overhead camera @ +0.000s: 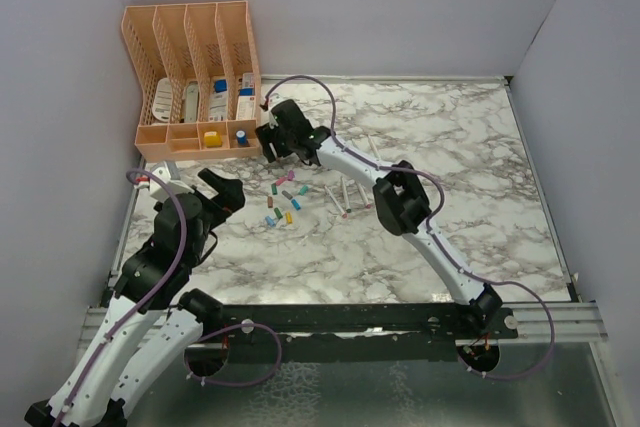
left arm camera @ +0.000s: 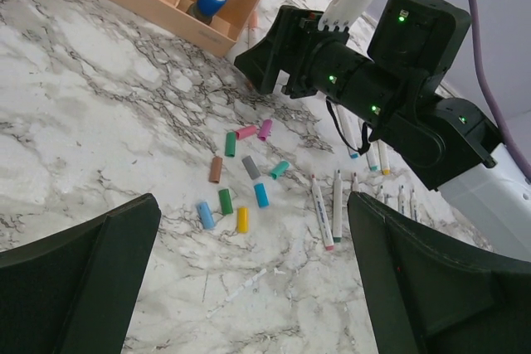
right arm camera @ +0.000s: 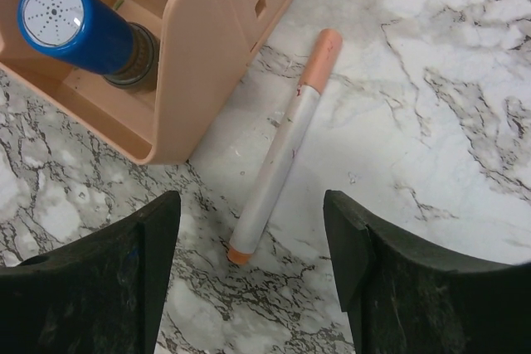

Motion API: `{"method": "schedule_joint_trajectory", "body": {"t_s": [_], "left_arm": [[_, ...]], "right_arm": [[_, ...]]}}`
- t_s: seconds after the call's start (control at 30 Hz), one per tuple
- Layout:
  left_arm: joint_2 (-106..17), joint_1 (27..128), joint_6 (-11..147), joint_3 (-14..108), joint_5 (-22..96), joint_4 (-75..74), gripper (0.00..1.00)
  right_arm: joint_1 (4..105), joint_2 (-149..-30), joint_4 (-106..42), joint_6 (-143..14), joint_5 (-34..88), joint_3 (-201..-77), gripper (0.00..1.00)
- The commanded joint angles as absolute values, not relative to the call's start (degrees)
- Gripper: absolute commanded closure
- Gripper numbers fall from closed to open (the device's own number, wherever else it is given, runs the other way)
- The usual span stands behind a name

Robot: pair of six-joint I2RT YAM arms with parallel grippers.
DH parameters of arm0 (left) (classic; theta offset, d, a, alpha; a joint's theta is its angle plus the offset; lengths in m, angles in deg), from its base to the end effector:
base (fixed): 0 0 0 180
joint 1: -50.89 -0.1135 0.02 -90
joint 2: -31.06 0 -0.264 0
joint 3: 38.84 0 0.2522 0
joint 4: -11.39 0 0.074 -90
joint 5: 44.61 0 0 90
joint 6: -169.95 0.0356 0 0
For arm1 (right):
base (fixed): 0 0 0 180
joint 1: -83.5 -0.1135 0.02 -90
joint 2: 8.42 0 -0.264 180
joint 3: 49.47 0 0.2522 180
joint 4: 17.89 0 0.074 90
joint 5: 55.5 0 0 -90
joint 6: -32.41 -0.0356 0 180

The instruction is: Open the pen caps

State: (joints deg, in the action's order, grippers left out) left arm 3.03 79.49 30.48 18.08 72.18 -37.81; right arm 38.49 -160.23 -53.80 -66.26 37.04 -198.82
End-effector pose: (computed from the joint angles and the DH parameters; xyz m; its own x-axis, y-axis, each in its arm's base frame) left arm 0.1016 -0.0371 0.3227 -0.2407 -0.6415 -0.7284 -0.1951 0.7671 -0.6111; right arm 0.4186 0.4165 0.1594 -0.5366 -0.3238 -0.7792 -0.6080 0.7887 0.0910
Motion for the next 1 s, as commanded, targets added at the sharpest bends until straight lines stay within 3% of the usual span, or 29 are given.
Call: {"method": "schedule_joint_trajectory", "body": {"t_s": [0.0, 0.27, 0.53, 0.7, 0.77, 0.97], "left_arm": [[3.72, 79.28, 30.17, 18.23, 74.58, -39.01, 0.01], [3.90, 79.28, 30.29, 18.30, 75.14, -39.15, 0.01], [4.25, 79.27, 30.29, 18.84, 75.61, -39.28, 0.01], [3.14, 79.28, 30.38, 19.64, 75.34, -39.18, 0.01], [2.22, 79.28, 30.34, 20.19, 74.84, -38.88, 0.01], [-1.78, 79.28, 30.52, 20.58, 71.64, -34.69, 0.01]], "right_arm": [[37.63, -162.67, -51.87, -65.44, 38.71, -201.38, 0.32], [37.41, -164.25, -53.16, -65.33, 39.47, -201.71, 0.40], [37.36, -164.56, -56.90, -65.76, 38.94, -199.41, 0.75], [38.00, -161.82, -56.44, -68.18, 38.35, -194.26, 0.87], [38.89, -160.33, -56.52, -70.79, 38.11, -192.60, 0.97], [43.09, -152.77, -53.86, -76.39, 38.46, -185.19, 0.99]]}}
